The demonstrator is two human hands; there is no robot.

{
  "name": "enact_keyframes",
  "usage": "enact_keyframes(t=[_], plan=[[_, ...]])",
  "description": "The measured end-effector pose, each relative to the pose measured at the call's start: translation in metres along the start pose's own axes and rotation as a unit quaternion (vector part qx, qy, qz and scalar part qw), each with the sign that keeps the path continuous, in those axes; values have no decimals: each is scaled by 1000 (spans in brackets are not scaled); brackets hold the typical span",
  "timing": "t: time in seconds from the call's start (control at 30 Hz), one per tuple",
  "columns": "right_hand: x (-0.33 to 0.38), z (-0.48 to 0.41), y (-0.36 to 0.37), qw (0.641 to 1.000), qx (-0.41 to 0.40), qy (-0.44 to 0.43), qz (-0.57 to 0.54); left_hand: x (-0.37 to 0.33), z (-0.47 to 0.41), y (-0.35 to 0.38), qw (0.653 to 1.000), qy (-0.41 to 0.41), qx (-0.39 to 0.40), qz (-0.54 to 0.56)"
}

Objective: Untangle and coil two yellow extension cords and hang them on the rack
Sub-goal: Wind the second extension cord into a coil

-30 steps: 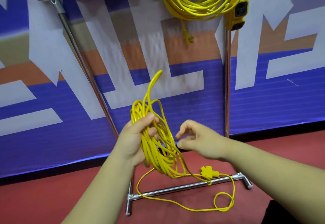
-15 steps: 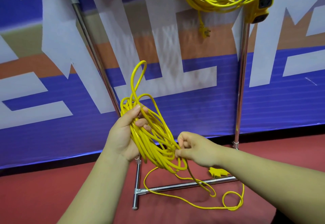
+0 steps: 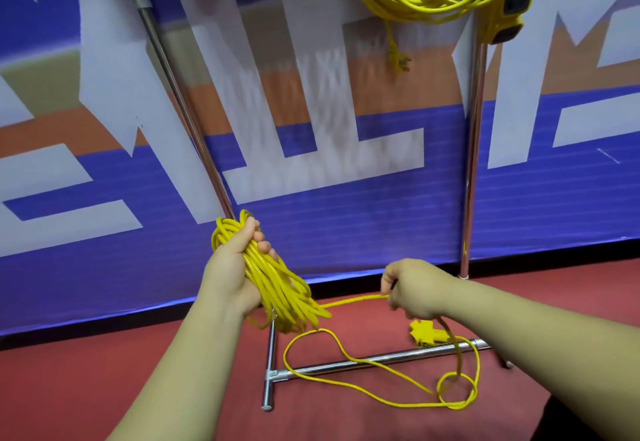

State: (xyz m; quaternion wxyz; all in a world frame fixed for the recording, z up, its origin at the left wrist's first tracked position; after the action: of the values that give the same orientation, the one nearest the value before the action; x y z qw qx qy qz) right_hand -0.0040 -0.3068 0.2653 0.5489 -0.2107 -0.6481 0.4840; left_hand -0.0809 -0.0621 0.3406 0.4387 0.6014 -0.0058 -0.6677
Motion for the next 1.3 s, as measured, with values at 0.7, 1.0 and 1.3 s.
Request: enact_keyframes(t=[0.7, 1.0, 1.3], plan=[[74, 63, -63, 947, -84, -311, 3, 72, 16, 33, 974, 38, 31, -222], [54, 47, -94, 944, -65, -239, -220, 97, 50, 53, 960, -53, 138, -240], [30, 34, -103, 929, -31, -175, -325, 102, 59, 63, 944, -120, 223, -210]])
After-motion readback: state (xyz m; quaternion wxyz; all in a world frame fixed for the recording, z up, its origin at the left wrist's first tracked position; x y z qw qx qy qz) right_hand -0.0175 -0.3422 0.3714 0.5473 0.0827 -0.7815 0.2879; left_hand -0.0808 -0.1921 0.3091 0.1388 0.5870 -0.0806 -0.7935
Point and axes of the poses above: each hand's wrist, its own z-axis away from the middle knuckle, its own y-axis out of the palm, x = y × z, the point moved 5 cm from there along -z, towards the middle knuckle, and after that the axes turned 13 degrees about -x, right-handed, at the moved point
